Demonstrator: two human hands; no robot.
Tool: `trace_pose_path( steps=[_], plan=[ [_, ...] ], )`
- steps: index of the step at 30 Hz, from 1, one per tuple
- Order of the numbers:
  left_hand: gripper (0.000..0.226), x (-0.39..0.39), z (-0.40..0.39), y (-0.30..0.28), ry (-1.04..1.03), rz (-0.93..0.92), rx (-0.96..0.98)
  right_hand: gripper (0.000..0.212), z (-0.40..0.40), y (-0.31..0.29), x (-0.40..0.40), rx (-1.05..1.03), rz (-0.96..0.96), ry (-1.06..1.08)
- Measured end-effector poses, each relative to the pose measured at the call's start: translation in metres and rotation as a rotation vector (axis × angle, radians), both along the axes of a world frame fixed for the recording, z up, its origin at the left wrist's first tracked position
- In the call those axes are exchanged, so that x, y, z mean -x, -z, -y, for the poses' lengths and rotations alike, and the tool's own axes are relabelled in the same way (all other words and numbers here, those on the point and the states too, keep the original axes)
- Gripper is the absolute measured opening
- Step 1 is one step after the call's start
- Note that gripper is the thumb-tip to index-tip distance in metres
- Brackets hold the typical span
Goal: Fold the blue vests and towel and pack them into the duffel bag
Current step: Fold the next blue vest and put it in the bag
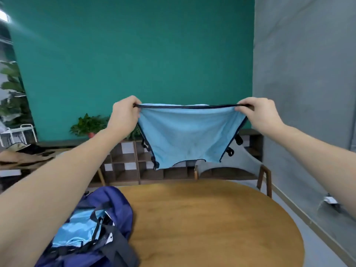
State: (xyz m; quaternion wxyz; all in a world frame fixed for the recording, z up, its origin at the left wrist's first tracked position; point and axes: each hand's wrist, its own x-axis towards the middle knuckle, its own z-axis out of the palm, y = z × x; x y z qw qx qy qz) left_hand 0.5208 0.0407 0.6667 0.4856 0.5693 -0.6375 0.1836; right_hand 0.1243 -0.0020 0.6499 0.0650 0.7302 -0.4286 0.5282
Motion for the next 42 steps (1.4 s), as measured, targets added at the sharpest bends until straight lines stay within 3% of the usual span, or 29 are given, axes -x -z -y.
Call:
trace_pose_path(
  steps=[3,8,10,13,18,23,29,35,42],
  plan=[
    [0.009,0.007,-0.046,0.056,0.034,0.035,-0.106,0.016,-0.038,0.051,0.011,-0.143,-0.041,-0.015],
    [0.026,0.011,-0.117,0.179,0.175,0.022,-0.538,0.007,-0.105,0.161,0.036,-0.543,-0.270,-0.063],
    [0.021,0.016,-0.145,0.214,0.215,0.008,-0.653,0.011,-0.129,0.200,0.044,-0.672,-0.342,-0.049],
    [0.003,0.022,-0.179,0.250,0.270,-0.035,-0.741,0.014,-0.159,0.237,0.053,-0.798,-0.335,-0.049],
    [0.004,0.026,-0.195,0.266,0.301,-0.112,-0.772,0.011,-0.177,0.246,0.063,-0.883,-0.243,-0.063],
    [0.014,0.023,-0.172,0.244,0.412,-0.233,-0.727,0.017,-0.156,0.223,0.070,-0.820,-0.213,-0.048],
    [0.036,0.007,-0.095,0.255,0.335,-0.241,-0.711,0.020,-0.087,0.222,0.051,-0.776,-0.161,0.011],
    [0.025,0.005,-0.020,0.319,0.098,-0.220,-0.620,0.018,0.003,0.284,0.026,-0.823,-0.158,-0.006],
    [0.017,-0.004,0.011,0.393,0.054,-0.127,-0.835,0.008,0.038,0.366,0.016,-0.969,-0.114,-0.001]
  ],
)
